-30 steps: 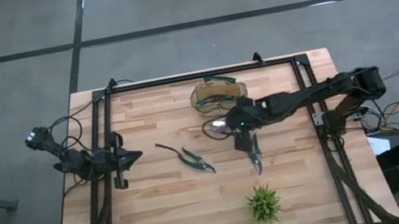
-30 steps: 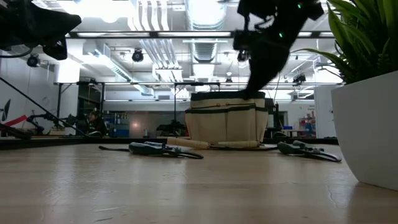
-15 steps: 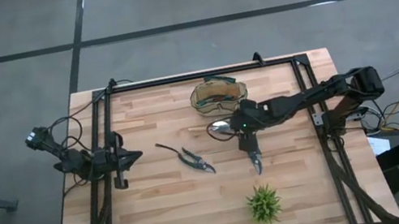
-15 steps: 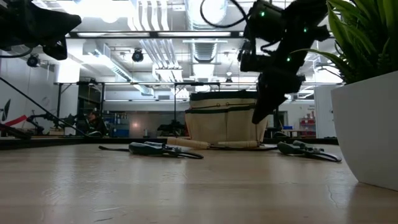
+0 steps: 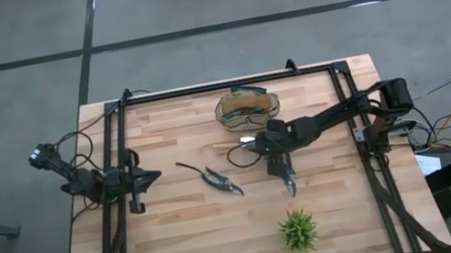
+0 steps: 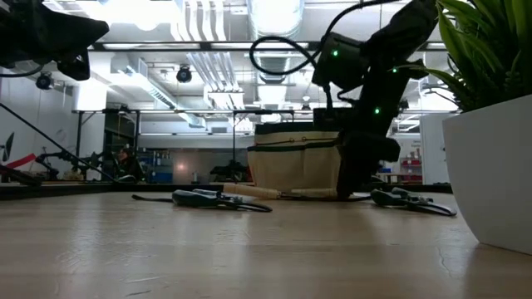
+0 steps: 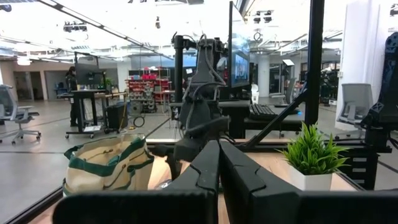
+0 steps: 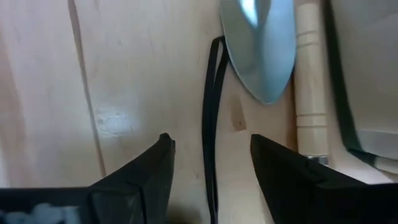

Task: Pick & Place Garden tools in Gardening bag
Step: Put the green shear scissors into the gardening bag

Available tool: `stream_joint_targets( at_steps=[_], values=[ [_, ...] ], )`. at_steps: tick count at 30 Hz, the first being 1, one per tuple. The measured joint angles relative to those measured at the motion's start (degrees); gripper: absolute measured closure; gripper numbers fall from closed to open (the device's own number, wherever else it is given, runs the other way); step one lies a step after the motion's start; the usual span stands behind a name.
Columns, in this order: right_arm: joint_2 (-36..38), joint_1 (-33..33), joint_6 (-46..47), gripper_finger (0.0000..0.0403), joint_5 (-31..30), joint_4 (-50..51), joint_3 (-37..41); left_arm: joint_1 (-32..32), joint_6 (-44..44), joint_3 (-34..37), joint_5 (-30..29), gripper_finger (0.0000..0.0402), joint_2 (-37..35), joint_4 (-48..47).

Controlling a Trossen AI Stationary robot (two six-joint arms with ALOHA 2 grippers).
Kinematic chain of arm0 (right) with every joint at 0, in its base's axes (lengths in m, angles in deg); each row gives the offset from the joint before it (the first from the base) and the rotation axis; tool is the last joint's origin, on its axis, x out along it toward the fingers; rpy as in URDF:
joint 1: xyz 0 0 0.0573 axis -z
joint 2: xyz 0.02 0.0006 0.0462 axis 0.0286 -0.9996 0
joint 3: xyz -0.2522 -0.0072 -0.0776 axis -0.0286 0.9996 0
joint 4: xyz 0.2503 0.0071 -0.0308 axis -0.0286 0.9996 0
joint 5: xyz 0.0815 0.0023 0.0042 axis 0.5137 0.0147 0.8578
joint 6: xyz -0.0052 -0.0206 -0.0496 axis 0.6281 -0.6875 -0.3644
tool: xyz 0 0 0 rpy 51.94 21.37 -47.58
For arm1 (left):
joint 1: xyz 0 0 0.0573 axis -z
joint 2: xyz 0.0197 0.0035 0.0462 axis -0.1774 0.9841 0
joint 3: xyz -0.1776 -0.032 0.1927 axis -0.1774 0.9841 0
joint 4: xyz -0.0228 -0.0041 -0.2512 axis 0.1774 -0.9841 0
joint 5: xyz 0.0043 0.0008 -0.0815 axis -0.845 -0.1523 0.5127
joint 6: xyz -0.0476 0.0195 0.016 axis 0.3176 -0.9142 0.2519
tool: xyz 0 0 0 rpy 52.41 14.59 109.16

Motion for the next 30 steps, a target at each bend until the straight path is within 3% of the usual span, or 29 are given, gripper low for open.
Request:
stream_joint_targets(
  at_steps=[12,20,30],
  values=[
    [-1.87,0.85,-0.26,0.0243,0.19,-0.5,-0.28,-0.02,-0.02,0.0,0.0,0.0388,0.0,-0.24],
    [-1.87,3.25,1.42,0.0296,7.52,-0.54,-0.28,0.01,0.0,0.0,0.0,0.0388,0.0,-0.3],
    [-1.89,4.18,0.73,0.037,7.54,-0.55,-0.24,-0.02,-0.02,0.0,0.0,0.0388,0.0,-0.33]
  ],
)
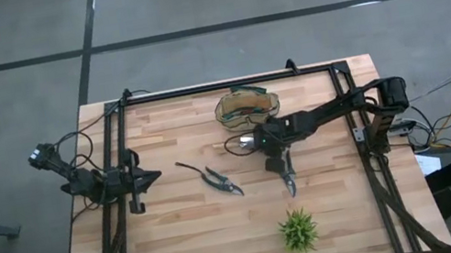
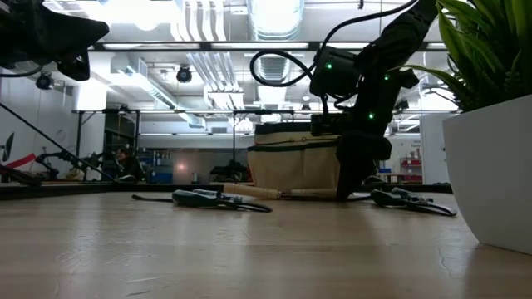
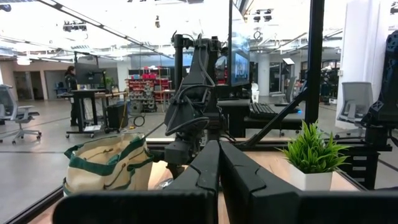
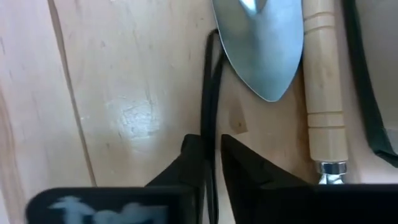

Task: Pick & Place Garden tools in Gardening bag
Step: Put the green shear scissors into the gardening bag

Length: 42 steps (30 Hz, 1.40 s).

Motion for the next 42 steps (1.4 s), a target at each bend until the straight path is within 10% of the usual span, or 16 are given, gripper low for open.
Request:
stream_joint_targets(
  at_steps=[42],
  values=[
    [2.27,-3.89,-2.16,0.0395,12.48,-8.56,-5.03,0.01,0.0,0.0,-0.02,0.0388,0.0,0.06]
  ],
)
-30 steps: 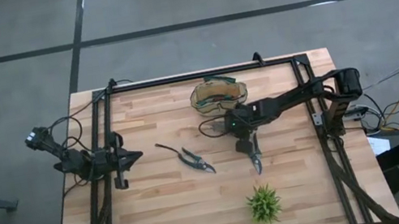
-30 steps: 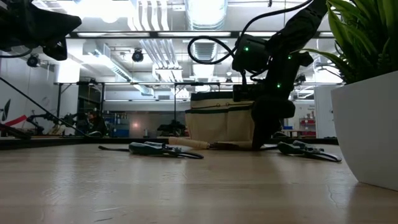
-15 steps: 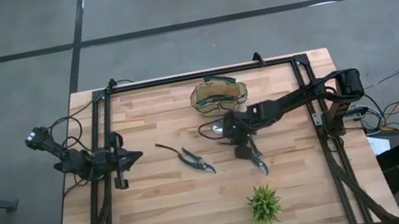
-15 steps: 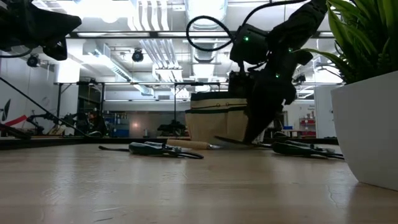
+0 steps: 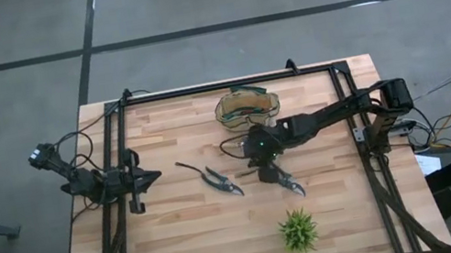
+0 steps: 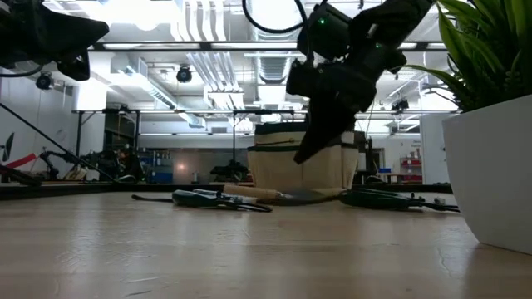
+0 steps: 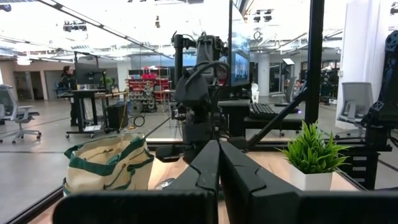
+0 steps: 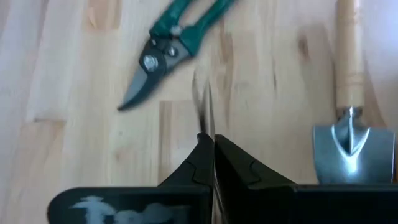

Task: Pick & Place Garden tools in Gardening bag
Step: Put the green shear scissors into the gardening bag

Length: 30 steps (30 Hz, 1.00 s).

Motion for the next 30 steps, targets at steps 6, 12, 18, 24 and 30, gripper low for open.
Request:
stream_joint_targets(
  at_steps=[6,12,18,24,30],
  values=[
    [0.02,0.07,-0.11,0.0395,-0.05,0.69,-1.62,0.01,0.02,0.0,0.02,0.0388,0.0,-0.01],
    [0.0,-0.54,1.0,0.0394,0.88,3.54,-2.31,-0.01,0.02,0.0,0.0,0.0388,0.0,-0.01],
    [-0.19,-0.75,1.44,0.0386,1.03,11.81,-2.42,0.01,0.01,0.0,0.02,0.0388,0.0,-0.01],
    [-0.39,-0.87,2.66,0.0322,-1.45,12.63,-1.85,0.0,0.02,0.0,0.02,0.0388,-0.01,0.01],
    [-0.39,-0.86,9.47,0.0251,-1.8,17.99,-1.85,-0.01,0.0,0.0,0.0,0.0388,0.0,0.01]
  ],
)
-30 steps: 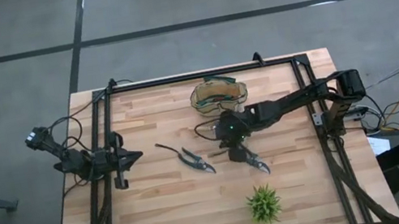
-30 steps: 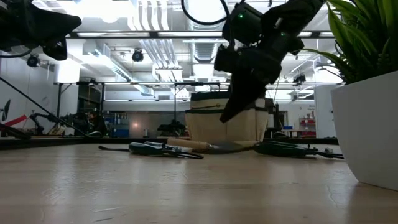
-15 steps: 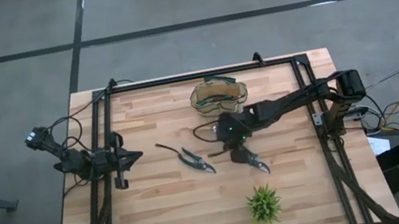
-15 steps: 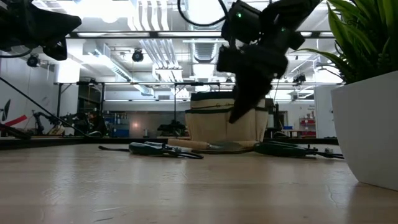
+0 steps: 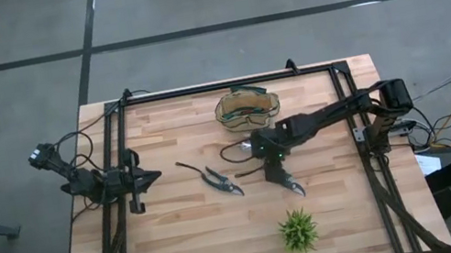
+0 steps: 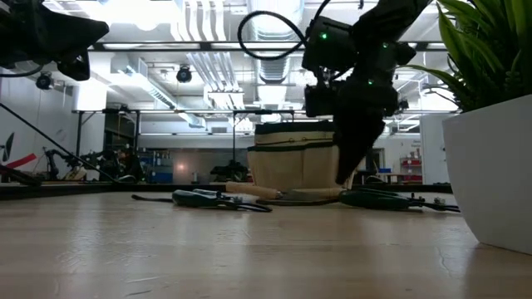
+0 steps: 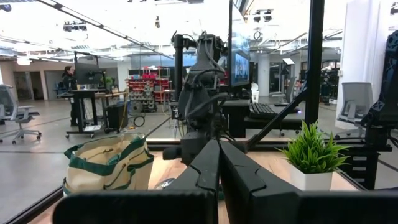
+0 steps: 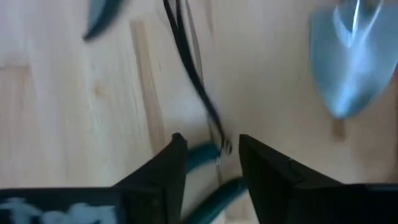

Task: Pick & Place Garden tools in Gardening bag
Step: Put the green shear scissors into the gardening bag

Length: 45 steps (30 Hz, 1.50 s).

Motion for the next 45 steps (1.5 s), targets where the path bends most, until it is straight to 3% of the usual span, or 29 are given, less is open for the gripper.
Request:
stream_joint_targets(
  at_steps=[7,24,32,40,45],
  values=[
    [0.0,-1.67,5.33,0.0223,0.34,1.99,0.11,0.01,0.0,0.0,0.0,0.0388,0.0,-0.01],
    [-5.22,-4.12,9.69,0.0227,-1.65,-2.21,0.34,0.0,0.01,0.0,-0.01,0.0388,-0.02,-0.02],
    [-5.34,-4.08,8.99,0.0269,-2.01,-1.92,-0.19,0.02,0.02,0.0,0.0,0.0388,-0.02,-0.2],
    [-5.42,-4.08,5.87,0.0366,-3.53,-2.52,-0.41,0.01,0.02,0.0,0.0,0.0388,-0.01,-0.33],
    [-5.11,-4.04,4.38,0.0367,-3.71,-4.53,-0.81,0.0,0.02,0.0,0.0,0.0388,-0.02,-0.37]
  ],
)
